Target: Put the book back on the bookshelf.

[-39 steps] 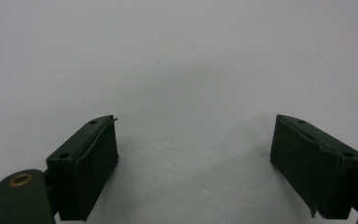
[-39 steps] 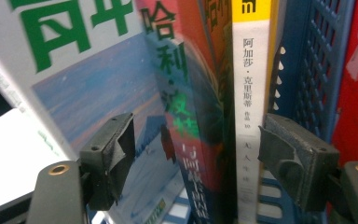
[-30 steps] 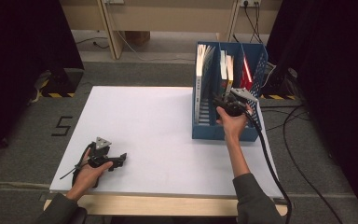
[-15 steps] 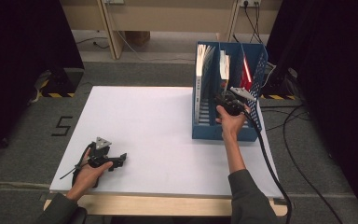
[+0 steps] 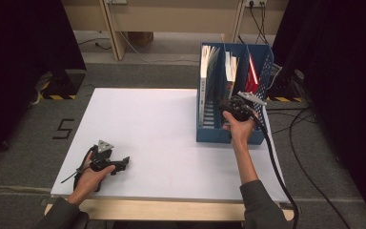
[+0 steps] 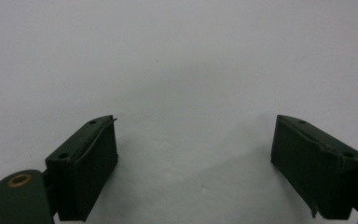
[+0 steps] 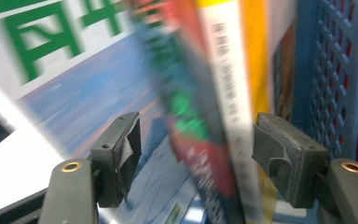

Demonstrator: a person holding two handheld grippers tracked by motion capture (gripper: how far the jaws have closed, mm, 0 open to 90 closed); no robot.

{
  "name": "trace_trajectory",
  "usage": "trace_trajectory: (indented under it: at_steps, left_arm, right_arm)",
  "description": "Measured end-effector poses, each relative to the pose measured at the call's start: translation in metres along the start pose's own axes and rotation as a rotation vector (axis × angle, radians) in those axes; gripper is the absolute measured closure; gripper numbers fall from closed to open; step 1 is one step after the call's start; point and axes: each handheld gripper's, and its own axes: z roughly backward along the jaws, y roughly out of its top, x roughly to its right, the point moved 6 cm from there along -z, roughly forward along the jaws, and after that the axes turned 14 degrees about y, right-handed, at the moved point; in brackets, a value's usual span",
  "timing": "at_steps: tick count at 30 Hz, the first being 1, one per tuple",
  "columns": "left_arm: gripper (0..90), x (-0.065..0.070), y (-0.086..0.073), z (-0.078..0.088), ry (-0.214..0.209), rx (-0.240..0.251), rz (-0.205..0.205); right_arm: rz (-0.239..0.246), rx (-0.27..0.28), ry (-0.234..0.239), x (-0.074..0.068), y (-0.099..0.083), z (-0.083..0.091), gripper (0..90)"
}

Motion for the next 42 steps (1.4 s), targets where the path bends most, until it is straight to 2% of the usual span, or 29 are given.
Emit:
trace_trajectory:
  at_steps: [1,4,5,10,14,22,25,28,33,37,40,42]
  left_arm:
    - [13.7,0.000,0.000,0.000,0.000,0.000,-0.001]
    - [13.7,0.000,0.000,0.000,-0.001,-0.001,-0.001]
    - [13.7,0.000,0.000,0.000,-0.001,-0.001,-0.001]
    - [13.7,0.000,0.000,0.000,0.000,0.000,0.000]
    - [13.6,-0.001,0.000,0.000,-0.012,-0.001,-0.011]
    - [13.7,-0.001,-0.001,0.001,-0.021,0.004,-0.022]
    - [13.7,-0.002,-0.002,0.001,-0.023,0.003,-0.029]
    - [13.7,-0.002,-0.002,0.002,-0.027,0.003,-0.032]
    - [13.7,-0.002,-0.002,0.002,-0.036,0.006,-0.035]
    - [13.7,-0.003,-0.002,0.002,-0.038,0.007,-0.037]
    - [13.7,-0.003,-0.002,0.002,-0.039,0.007,-0.037]
    - [13.7,-0.003,-0.002,0.002,-0.039,0.007,-0.038]
  right_arm:
    - [0.013,-0.013,0.004,-0.003,-0.002,0.003,32.5]
    - [0.096,-0.054,-0.019,-0.008,-0.006,0.013,31.7]
    - [0.107,-0.065,-0.018,-0.010,-0.007,0.016,31.7]
    - [0.129,-0.087,0.014,-0.015,-0.014,0.034,30.7]
    - [0.147,-0.095,0.014,-0.014,-0.019,0.049,30.0]
    - [0.126,-0.094,0.034,-0.013,-0.028,0.073,29.8]
    - [0.135,-0.078,0.034,-0.014,-0.028,0.081,29.8]
    - [0.138,-0.084,0.054,-0.017,-0.032,0.087,29.5]
    - [0.138,-0.095,0.043,-0.017,-0.043,0.098,29.3]
    - [0.166,-0.124,0.026,-0.017,-0.053,0.105,28.1]
    - [0.161,-0.131,0.035,-0.017,-0.060,0.110,26.6]
    - [0.182,-0.154,0.016,-0.016,-0.066,0.113,24.8]
